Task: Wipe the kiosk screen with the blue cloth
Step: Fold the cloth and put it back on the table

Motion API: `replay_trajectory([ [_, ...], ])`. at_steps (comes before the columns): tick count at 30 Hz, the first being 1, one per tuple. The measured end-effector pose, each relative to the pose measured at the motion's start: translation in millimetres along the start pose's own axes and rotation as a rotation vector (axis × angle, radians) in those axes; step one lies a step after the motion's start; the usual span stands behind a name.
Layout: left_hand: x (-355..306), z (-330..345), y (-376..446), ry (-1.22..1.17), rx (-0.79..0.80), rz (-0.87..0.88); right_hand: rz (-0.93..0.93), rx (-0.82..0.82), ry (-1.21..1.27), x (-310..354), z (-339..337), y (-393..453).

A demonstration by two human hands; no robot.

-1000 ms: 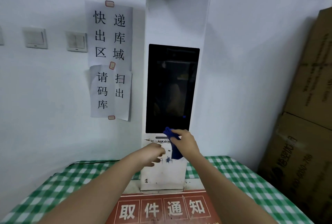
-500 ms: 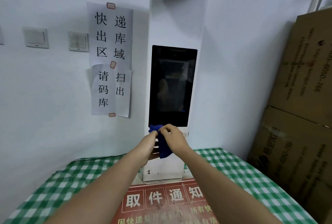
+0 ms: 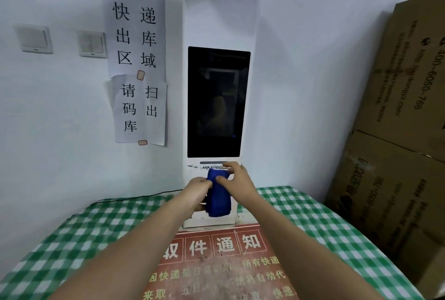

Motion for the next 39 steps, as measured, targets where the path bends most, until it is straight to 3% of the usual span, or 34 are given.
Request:
replay_trajectory([
  [6, 0.9, 51.5, -8.3, 0.065, -0.032, -0.003, -0.009, 0.053, 0.072, -37.6, -34.6, 6.6],
  [13, 1.8, 127.3, 0.0, 0.204, -0.118, 0.082, 0.112, 0.197, 0.297, -93.6, -81.3, 11.9],
  [19, -0.2, 172.9, 3.5, 0.269, -0.109, 0.090, 0.158, 0.228, 0.329, -124.1, -115.6, 17.6],
  [25, -4.7, 186.3, 2.8, 0.324, -0.154, 0.085, 0.218, 0.238, 0.309, -141.1, -133.6, 13.0],
  [33, -7.6, 184.6, 1.8, 0.155, -0.082, 0.038, 0.332, -0.032, 0.281, -159.0, -154.3, 5.4],
  [39, -1.3, 189.7, 2.2, 0.106, -0.012, 0.015, 0.460, 0.170, 0.402, -139.7, -120.3, -9.9],
])
Point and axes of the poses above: each hand's wrist, its own y-axis towards the middle knuckle, its own z-axis out of the palm, x = y × z, the point moved 9 cm from there along y, towards the middle knuckle, and after that the axes turned 8 degrees about -x, right-handed, at the moved point
